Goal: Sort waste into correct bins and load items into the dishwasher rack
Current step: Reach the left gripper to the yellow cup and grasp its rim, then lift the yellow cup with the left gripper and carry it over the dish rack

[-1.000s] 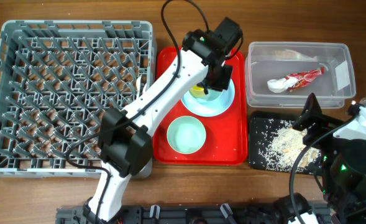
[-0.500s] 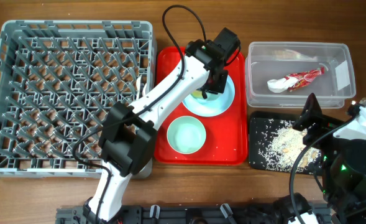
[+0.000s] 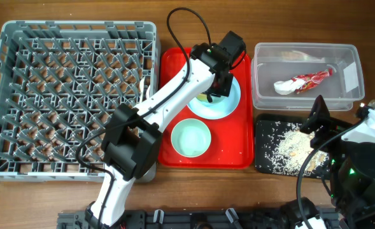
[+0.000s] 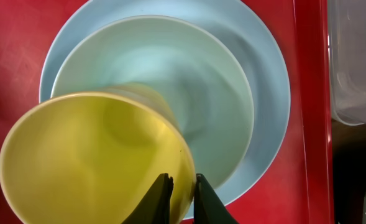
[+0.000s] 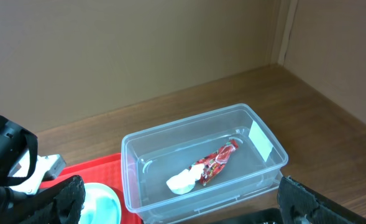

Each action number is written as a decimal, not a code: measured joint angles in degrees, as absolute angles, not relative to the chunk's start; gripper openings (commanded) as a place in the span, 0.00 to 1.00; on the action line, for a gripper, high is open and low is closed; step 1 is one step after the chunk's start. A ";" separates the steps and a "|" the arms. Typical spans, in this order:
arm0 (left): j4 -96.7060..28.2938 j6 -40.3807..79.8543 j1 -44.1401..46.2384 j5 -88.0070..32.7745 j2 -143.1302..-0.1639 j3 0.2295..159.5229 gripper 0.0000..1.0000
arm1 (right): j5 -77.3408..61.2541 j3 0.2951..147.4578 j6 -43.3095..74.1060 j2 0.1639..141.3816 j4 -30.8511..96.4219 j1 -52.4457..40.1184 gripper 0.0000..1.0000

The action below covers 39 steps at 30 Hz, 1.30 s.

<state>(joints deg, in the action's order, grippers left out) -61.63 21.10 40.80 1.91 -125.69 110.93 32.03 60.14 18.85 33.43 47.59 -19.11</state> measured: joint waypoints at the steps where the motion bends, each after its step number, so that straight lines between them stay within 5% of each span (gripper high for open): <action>1: -61.60 21.10 40.80 1.89 -125.69 110.91 0.15 | 32.03 60.14 18.87 33.43 47.62 -19.11 1.00; 8: -61.23 21.12 40.77 1.89 -125.69 109.32 0.04 | 32.03 60.14 18.87 33.41 47.62 -19.11 1.00; 24: -62.70 19.97 40.77 10.37 -122.72 111.87 0.04 | 32.03 60.14 18.85 33.41 47.62 -19.11 1.00; 32: -63.66 15.29 35.40 -3.05 -105.30 115.07 0.04 | 32.03 60.14 18.87 33.43 47.62 -19.11 0.99; 39: -67.81 8.54 13.85 -33.41 -103.07 116.14 0.04 | 32.01 60.14 18.85 33.41 47.62 -19.11 1.00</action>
